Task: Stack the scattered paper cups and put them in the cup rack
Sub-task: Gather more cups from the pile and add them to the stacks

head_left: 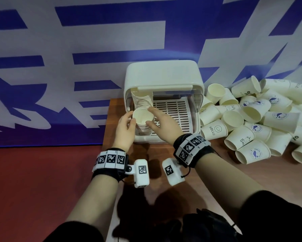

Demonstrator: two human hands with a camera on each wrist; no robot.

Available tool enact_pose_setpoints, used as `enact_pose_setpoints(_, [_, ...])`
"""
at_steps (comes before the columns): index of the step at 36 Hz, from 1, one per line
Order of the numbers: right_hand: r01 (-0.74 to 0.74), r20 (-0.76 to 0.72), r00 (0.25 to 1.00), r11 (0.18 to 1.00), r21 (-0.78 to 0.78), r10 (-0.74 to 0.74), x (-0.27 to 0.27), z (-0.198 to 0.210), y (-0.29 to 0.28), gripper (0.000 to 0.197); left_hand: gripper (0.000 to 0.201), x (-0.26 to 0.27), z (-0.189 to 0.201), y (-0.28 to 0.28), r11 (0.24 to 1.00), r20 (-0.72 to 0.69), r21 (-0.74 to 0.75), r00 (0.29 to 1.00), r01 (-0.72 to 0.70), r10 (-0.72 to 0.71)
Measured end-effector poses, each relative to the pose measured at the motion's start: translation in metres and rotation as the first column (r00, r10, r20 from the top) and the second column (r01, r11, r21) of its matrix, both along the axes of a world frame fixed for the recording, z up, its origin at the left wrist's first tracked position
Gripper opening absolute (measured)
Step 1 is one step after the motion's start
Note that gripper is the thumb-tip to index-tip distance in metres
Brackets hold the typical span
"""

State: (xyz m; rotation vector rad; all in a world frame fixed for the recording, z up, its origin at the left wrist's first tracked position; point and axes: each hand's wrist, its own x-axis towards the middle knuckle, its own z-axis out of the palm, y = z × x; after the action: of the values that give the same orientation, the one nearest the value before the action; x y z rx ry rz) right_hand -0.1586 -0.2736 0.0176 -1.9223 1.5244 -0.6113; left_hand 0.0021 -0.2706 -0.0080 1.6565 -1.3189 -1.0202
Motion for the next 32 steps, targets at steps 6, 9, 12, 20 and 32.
enact_pose_setpoints(6, [-0.016,0.034,0.999,0.998,0.059,0.014,-0.001,0.001,0.002,0.054,0.035,-0.004,0.003,0.002,1.0,0.023,0.011,0.999,-0.023,0.023])
enact_pose_setpoints(9, [-0.048,0.062,0.997,0.995,0.092,0.043,-0.002,0.004,0.006,0.059,0.038,-0.005,0.009,0.002,0.998,0.064,0.04,0.997,-0.04,0.037])
enact_pose_setpoints(12, [-0.029,0.115,0.993,0.998,0.057,0.022,-0.008,0.007,0.013,0.059,0.043,-0.006,0.019,0.005,0.994,0.104,0.06,0.991,-0.087,0.08])
enact_pose_setpoints(20, [0.196,0.35,0.901,0.959,0.203,-0.258,-0.048,0.012,0.053,0.042,0.036,-0.025,0.036,0.028,0.978,0.181,-0.172,0.972,-0.12,0.151])
enact_pose_setpoints(32, [0.473,0.345,0.771,0.844,0.25,-0.535,-0.148,0.003,0.109,0.032,0.04,-0.114,0.036,0.067,0.98,0.039,-0.199,0.999,0.026,-0.019])
